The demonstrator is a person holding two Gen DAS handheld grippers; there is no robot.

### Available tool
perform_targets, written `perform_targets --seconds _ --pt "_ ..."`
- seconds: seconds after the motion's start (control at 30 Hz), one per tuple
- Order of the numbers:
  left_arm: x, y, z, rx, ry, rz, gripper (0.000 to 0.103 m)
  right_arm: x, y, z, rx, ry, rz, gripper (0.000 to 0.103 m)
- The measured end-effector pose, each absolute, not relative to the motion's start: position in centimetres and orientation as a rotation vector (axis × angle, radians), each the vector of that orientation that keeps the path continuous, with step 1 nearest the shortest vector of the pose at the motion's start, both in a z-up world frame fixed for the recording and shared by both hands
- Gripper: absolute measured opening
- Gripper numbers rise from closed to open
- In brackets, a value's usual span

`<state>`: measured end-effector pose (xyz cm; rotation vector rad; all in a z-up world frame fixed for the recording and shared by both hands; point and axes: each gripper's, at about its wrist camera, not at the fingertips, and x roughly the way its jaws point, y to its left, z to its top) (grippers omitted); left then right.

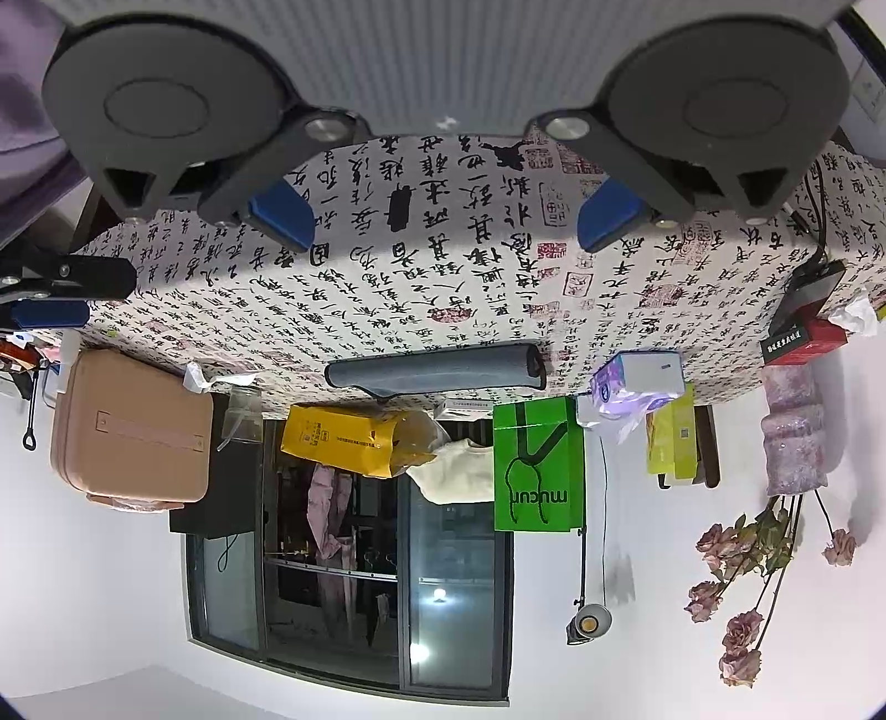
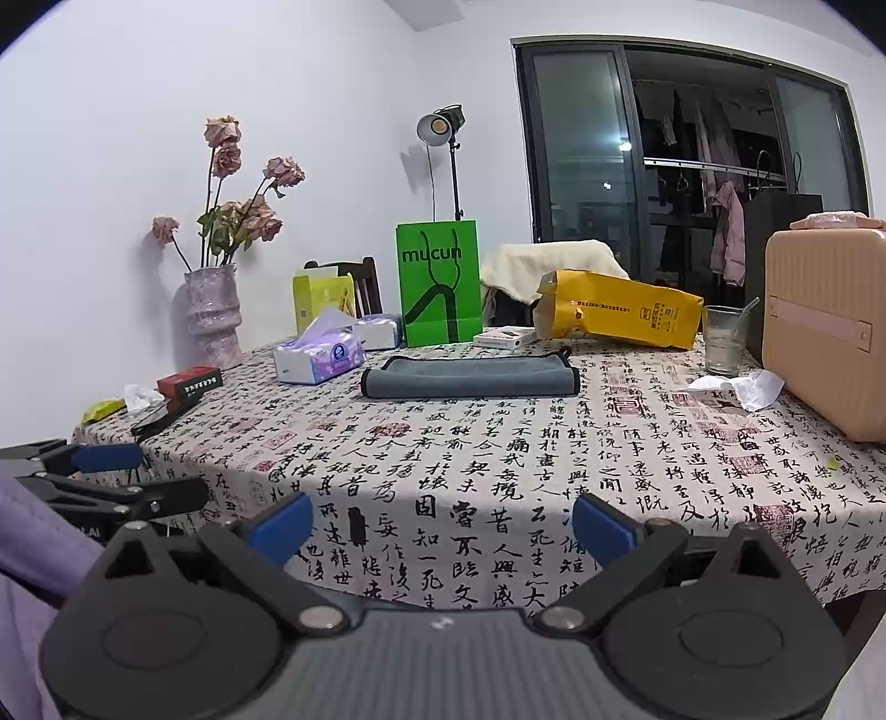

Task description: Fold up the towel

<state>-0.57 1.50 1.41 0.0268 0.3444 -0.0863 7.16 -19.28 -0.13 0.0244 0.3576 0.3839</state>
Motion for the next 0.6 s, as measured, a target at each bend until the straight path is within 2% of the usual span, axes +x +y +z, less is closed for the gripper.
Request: perform_targets --seconds 0.6 --pt "-0.64 1.56 1.37 0.027 0.344 -0.087 0.103 7.19 -19.33 -0.20 0.026 0.362 0.385 0.103"
